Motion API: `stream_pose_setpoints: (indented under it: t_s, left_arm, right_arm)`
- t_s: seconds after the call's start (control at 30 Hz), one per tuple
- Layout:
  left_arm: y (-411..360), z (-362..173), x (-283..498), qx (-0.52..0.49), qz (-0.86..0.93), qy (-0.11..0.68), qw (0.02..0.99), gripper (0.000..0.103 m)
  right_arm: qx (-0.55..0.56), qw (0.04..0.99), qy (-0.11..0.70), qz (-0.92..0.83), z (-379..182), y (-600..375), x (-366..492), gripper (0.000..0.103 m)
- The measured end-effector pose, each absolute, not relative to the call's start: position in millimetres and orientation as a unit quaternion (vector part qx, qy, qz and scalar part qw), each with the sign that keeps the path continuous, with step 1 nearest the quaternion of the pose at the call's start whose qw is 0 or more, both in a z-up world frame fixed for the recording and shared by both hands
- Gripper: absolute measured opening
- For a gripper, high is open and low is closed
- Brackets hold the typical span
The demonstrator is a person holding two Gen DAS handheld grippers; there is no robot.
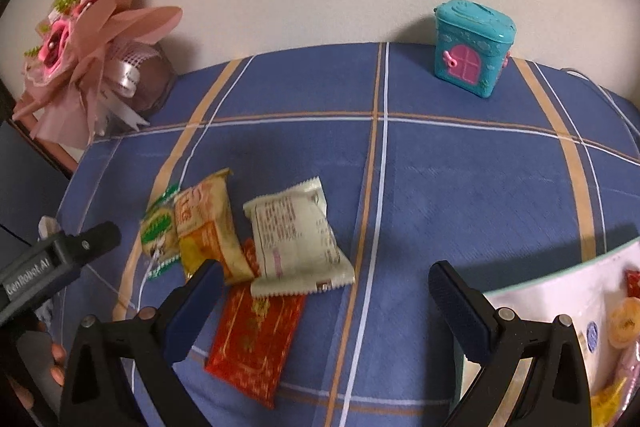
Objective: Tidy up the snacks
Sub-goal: 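Lower the left tool to the green cow-print biscuit pack while the right tool approaches the white pack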
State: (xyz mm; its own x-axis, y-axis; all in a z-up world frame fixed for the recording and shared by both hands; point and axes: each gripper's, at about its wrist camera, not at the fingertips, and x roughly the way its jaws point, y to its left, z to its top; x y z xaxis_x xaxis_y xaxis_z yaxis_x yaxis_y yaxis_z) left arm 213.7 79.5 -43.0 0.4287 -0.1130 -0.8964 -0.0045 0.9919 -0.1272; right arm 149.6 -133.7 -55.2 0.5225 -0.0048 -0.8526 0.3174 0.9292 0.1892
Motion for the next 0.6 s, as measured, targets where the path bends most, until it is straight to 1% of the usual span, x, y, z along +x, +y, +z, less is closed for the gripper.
stream_pose_setpoints:
  t_s: [0.6]
  left_arm:
    - [54,-76,240,-0.050,-0.045,0.535,0.842,0.103]
  right_arm:
    - [0.145,0.853,0.493,-0.093,-92,-129,181,0.103]
